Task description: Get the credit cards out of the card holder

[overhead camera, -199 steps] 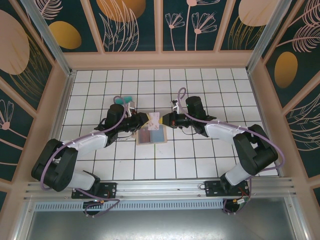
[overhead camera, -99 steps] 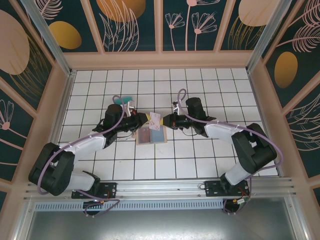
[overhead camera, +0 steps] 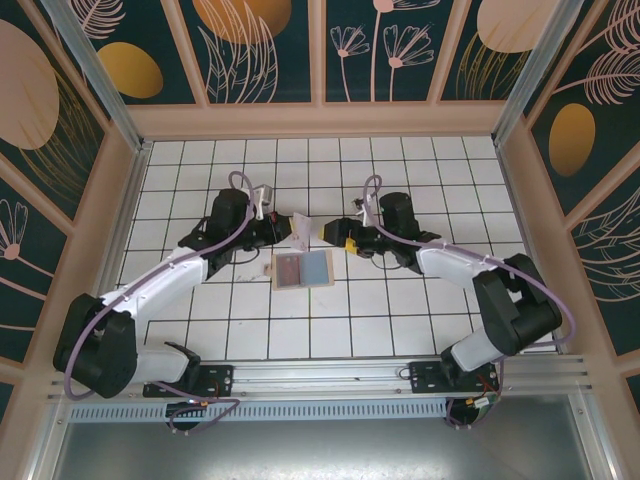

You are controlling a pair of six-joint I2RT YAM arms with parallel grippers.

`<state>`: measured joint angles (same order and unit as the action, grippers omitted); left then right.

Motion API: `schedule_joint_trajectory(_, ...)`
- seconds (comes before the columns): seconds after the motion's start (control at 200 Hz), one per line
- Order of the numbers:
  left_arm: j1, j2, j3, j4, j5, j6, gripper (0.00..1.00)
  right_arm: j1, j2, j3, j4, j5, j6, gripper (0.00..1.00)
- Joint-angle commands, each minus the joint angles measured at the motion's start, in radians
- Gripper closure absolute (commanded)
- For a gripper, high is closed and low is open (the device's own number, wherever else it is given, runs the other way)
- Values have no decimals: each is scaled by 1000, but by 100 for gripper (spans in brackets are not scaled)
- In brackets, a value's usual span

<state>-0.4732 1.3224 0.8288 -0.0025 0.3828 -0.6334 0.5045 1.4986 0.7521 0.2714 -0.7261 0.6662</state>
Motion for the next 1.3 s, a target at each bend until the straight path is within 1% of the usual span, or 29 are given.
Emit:
schedule_joint_trajectory(0.0, -4, -35, 64, -191, -184, 288, 100, -6, -55, 2, -36, 24, -50, 1)
schedule_joint_trajectory(0.14, -4, -36, 118, -247, -333, 497, 100, -12, -81, 0, -49, 31, -65, 1)
schedule_joint_trajectory(0.255, -3, -17, 137, -282, -400, 701, 100, -26, -103, -11, -46, 34, -68, 1)
schedule_joint_trajectory(0.275, -3, -12, 168, -289, -416, 735, 100, -29, -107, -14, -45, 34, -68, 1)
schedule_joint_trajectory(0.4, -2, 29, 205, -332, -514, 943, 100, -43, -127, -26, -37, 28, -68, 1)
schedule_joint_trajectory(0.556, -3, 42, 182, -267, -601, 1142, 100, -51, -141, -42, -19, 18, -57, 1)
schedule_joint_trajectory(0.671, -2, 90, 180, -231, -657, 1277, 100, -52, -143, -46, -15, 11, -54, 1)
schedule_joint_trajectory(0.841, -2, 152, 161, -150, -707, 1360, 100, -57, -149, -45, -21, 13, -54, 1)
schedule_joint_trajectory(1.001, -2, 186, 150, -93, -711, 1399, 100, -70, -150, -47, -28, 11, -57, 1)
schedule_joint_trajectory(1.016, -2, 188, 128, -88, -712, 1400, 100, -70, -150, -48, -28, 11, -57, 1)
schedule_joint_trajectory(1.296, -2, 230, 105, -77, -663, 1402, 100, -89, -132, -46, -24, 4, -56, 1)
